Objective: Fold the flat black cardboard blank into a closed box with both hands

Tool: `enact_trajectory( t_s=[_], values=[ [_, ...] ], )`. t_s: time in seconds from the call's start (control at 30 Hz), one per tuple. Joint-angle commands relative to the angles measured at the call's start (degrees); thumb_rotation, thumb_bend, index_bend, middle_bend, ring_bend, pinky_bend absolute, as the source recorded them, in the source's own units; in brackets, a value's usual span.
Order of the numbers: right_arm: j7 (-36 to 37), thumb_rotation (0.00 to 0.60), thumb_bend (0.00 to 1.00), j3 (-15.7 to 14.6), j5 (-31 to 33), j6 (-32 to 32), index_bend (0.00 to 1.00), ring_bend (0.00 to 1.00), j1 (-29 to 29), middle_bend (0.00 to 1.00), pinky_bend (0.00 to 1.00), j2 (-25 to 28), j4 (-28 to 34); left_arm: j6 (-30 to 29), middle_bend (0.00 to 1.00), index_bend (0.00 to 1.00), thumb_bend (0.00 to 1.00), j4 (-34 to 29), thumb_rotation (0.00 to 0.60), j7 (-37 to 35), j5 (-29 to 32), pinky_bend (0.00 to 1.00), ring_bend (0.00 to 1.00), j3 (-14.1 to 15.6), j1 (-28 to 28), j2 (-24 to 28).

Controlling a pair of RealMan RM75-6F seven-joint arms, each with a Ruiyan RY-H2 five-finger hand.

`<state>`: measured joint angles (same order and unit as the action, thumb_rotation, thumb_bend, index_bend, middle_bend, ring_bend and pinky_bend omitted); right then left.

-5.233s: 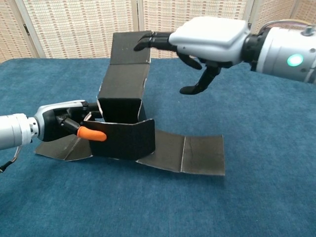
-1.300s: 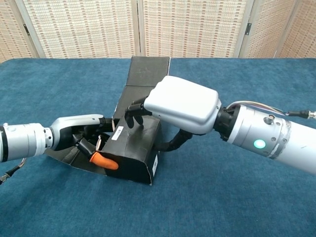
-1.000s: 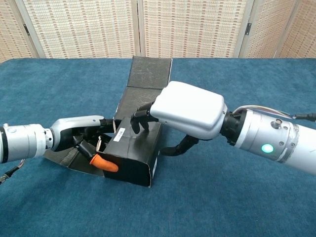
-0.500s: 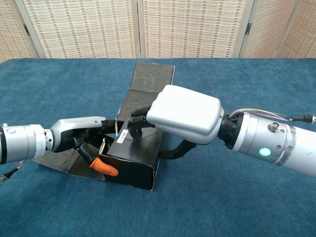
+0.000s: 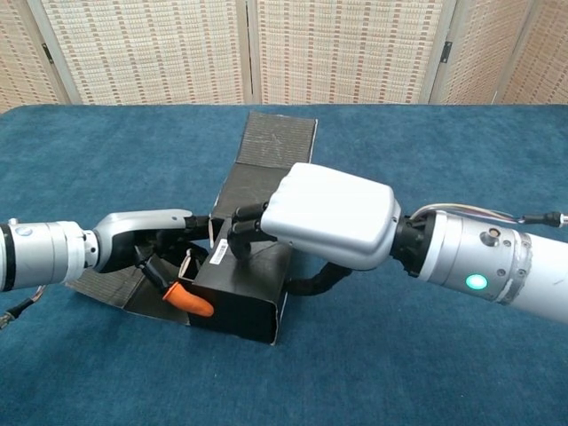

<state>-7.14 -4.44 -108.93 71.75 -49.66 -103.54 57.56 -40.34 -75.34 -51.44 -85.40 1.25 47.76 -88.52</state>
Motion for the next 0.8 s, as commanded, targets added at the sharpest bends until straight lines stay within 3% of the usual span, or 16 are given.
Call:
enact_trajectory(
  t_s=[0.03, 0.8],
  values=[
    [-0.15, 0.6, 0.17, -0.18, -0.12, -0.21, 0.4, 0.76, -0.03, 0.34, 1.0, -0.06, 0.09, 0.33, 0.06, 0.0, 0.17, 0.0, 0.6, -0.25, -0.02, 0.48, 0.4, -0.07, 0.17, 0.0],
    [-1.51, 0.6, 0.17, -1.09, -0.53, -1.87, 0.4, 0.76, -0.07, 0.33, 1.0, 2.37, 2.38, 2.27, 0.02, 0.0, 0.17, -1.03, 0.6, -2.26, -0.54, 0.46, 0.38, 0.01, 0.99, 0.91]
  ],
)
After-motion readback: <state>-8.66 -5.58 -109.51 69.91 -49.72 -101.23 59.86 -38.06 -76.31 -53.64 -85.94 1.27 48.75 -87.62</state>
